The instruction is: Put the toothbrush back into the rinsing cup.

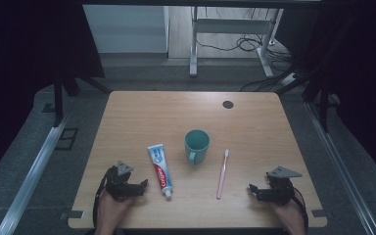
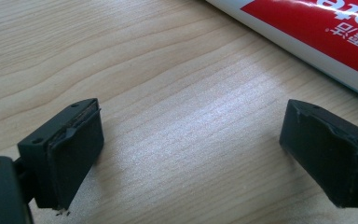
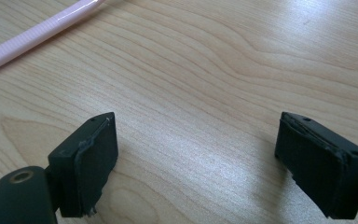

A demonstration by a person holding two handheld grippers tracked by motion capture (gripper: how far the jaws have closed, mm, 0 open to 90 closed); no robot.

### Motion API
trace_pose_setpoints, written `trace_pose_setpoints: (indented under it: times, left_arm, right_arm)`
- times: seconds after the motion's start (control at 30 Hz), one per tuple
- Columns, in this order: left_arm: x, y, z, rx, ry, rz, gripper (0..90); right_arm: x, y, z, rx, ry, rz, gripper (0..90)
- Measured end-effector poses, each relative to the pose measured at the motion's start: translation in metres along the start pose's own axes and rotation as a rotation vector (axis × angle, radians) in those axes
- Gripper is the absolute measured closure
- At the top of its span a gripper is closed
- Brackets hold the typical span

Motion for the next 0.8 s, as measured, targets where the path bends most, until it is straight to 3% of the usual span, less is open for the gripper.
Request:
trace_pose_setpoints:
  times: [0.8]
  left_arm:
    - [-0.0022, -0.0004, 0.0023, 0.004, 0.009, 0.008, 2.5]
  right_arm:
    - [0.0001, 0.0004, 0.0, -0.004, 0.001, -0.006, 12.0]
Point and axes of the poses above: each handheld gripper's, and its own axes: z roughly forward along the jaws, x roughly out of its underside, y roughly to its left, the point moved 8 cm from there along z, roughly forward along the jaws, and after that the axes turned 14 degrees about y, right-handed, at the moved point
